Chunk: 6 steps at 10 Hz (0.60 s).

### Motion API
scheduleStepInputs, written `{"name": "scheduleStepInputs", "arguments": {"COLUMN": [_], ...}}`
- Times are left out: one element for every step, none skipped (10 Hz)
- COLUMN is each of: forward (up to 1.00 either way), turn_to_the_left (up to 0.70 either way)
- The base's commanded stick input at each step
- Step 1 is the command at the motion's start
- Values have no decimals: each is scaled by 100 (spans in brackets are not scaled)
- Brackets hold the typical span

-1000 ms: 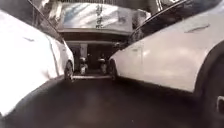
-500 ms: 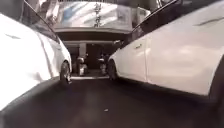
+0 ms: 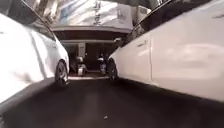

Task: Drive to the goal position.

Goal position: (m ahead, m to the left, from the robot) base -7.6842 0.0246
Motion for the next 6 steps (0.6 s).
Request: {"name": "scheduleStepInputs", "arguments": {"forward": [45,45,45,45,45,45], "turn_to_the_left": [0,0,27,27,27,27]}}
